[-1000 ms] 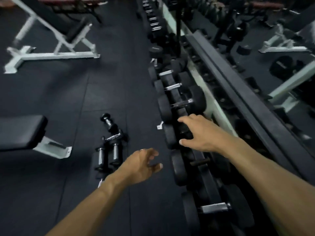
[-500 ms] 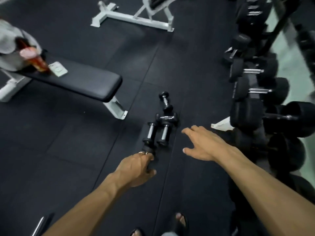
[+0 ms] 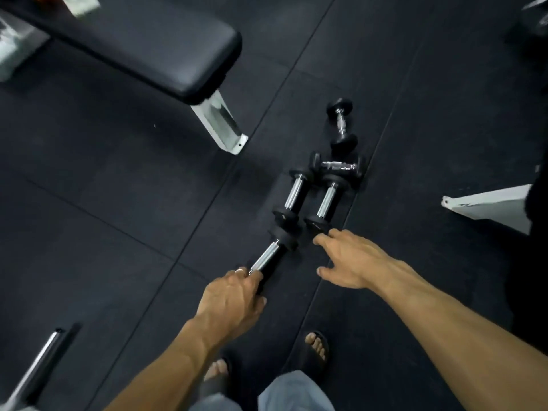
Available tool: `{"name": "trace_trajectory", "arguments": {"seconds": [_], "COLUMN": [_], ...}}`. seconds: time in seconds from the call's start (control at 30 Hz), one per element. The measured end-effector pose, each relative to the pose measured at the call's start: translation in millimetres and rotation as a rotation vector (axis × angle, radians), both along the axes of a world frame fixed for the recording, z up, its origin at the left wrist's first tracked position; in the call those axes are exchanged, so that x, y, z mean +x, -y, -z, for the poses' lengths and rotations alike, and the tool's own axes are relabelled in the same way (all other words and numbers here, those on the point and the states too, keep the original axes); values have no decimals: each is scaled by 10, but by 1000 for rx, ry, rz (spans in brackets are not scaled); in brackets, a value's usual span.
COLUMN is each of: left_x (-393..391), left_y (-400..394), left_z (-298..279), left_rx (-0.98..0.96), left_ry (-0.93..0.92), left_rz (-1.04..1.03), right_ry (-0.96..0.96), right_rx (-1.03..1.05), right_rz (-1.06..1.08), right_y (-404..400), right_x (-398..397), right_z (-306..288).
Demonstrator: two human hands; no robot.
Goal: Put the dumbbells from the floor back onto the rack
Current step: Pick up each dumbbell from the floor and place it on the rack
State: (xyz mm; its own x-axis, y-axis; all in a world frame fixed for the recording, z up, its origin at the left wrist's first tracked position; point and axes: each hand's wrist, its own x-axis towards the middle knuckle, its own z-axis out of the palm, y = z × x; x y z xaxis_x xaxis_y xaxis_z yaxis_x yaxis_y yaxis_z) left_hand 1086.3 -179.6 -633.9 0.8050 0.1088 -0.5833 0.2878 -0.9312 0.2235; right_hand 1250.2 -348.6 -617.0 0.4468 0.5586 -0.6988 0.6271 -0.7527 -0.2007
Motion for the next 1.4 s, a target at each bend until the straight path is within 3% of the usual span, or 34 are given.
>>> {"name": "trace_trajectory", "arguments": {"seconds": [0.23,0.47,0.6,0.83,1.07,1.4], "left_x": [17,263,365,571,556,543], "left_y": [-190,-556,-614,-589,-578,-431], "left_z": [1688,3182,3708,4010,3986,3227], "left_rx": [70,29,-124,-292,-310,-402], "left_ry": [-94,-65,-140,-346,-326,-330], "left_rz": [83,45,24,-70,-122,-113], "right_ry": [-44,-16,-70,0,-13,-12], "right_rx": [-59,56,209,508,543,553], "right_rz": [17,313,494,754,767,812], "right_y": [-204,-481,-586,-518,-472,-289], "right_x": [244,219,120,-5,1,-58], "right_z": [1636,3068,3615,4077,4105,3221]}}
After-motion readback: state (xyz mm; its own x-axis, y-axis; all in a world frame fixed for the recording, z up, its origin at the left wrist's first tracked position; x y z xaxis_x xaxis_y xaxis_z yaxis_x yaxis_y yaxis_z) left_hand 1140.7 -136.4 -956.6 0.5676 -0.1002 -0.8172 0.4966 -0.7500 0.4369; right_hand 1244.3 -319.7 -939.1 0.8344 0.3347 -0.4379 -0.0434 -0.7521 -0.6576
